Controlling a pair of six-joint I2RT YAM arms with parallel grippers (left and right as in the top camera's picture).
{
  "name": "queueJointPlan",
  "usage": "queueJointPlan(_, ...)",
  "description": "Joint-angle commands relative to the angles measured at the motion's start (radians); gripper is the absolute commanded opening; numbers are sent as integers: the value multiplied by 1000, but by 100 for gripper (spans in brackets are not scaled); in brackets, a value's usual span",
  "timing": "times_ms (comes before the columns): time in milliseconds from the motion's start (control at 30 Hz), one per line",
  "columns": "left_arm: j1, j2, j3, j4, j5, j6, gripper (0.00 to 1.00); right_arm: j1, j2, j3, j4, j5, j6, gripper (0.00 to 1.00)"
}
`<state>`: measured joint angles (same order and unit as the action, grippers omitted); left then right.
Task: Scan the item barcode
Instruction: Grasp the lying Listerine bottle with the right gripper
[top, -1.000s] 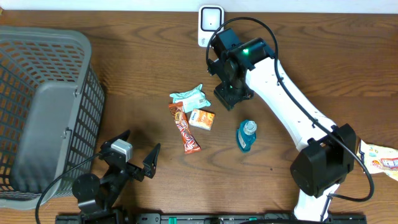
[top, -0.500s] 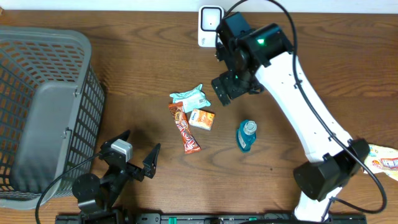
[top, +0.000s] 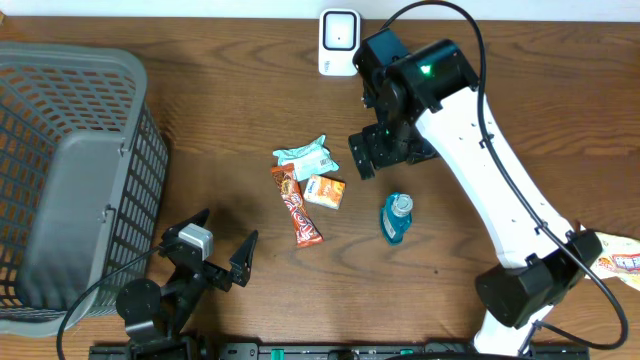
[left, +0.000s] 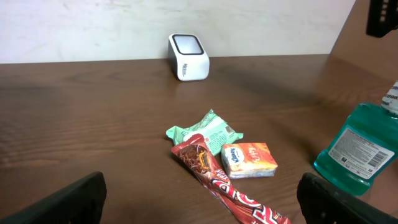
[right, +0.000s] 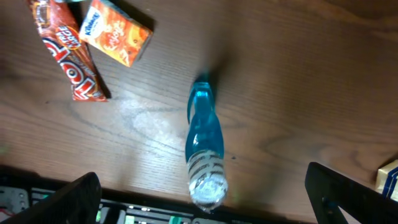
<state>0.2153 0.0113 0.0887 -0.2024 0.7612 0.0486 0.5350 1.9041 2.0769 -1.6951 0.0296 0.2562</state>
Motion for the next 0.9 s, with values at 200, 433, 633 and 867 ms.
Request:
queueJointPlan(200,2,0,-16,-25,13,-6,98,61,-68,-104,-3,6,183,99)
queueJointPlan(433,2,0,-16,-25,13,-6,98,177,-134,-315,32,198,360,99)
queueJointPlan(633,2,0,-16,-25,13,-6,98,183,-133,-451,169,216,365,99)
queueJointPlan(867,2,0,-16,-25,13,-6,98,145,-133,-568,290,216,370,99)
